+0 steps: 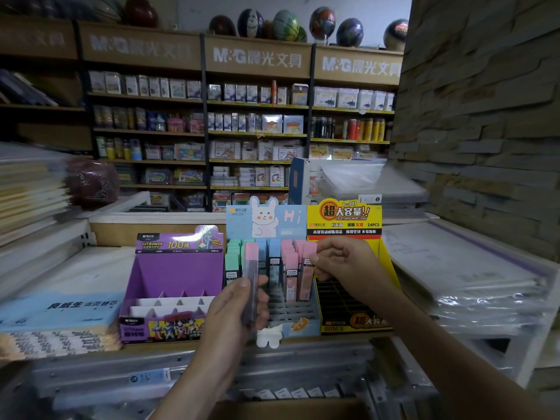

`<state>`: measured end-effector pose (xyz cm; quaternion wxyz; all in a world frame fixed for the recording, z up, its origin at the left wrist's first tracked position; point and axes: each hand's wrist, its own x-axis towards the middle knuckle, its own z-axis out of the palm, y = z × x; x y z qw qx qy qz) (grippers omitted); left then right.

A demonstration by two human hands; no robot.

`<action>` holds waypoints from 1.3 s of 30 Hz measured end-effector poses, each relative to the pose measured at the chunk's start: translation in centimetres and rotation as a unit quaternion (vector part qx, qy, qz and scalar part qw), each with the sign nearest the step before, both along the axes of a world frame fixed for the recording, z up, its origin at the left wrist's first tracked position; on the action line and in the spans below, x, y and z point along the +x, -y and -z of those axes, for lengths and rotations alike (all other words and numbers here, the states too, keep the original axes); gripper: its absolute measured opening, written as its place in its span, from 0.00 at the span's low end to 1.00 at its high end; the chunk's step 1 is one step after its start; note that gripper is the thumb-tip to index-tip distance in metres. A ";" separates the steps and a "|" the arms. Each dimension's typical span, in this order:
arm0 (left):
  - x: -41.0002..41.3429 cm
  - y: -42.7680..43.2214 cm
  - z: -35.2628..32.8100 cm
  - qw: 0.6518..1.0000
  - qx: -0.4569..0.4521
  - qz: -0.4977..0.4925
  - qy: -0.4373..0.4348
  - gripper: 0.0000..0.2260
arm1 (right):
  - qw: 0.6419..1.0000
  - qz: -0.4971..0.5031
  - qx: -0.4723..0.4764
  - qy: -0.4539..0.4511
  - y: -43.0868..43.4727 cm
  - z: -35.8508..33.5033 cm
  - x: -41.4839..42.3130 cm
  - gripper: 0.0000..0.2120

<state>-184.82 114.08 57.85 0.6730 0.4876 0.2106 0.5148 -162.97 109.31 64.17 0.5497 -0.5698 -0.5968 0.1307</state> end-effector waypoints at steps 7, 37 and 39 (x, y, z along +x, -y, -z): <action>-0.1 0.2 -0.3 1.000 -0.001 -0.005 0.002 0.14 | 0.999 -0.005 -0.008 0.041 -0.4 -0.1 0.0 0.02; 0.2 -0.4 0.0 0.999 0.041 0.009 -0.001 0.06 | 0.997 0.006 -0.022 0.079 -0.4 -0.3 0.3 0.01; 0.2 -0.4 0.0 0.998 0.060 0.004 -0.014 0.06 | 0.996 0.008 -0.028 0.089 -0.6 -0.1 0.1 0.00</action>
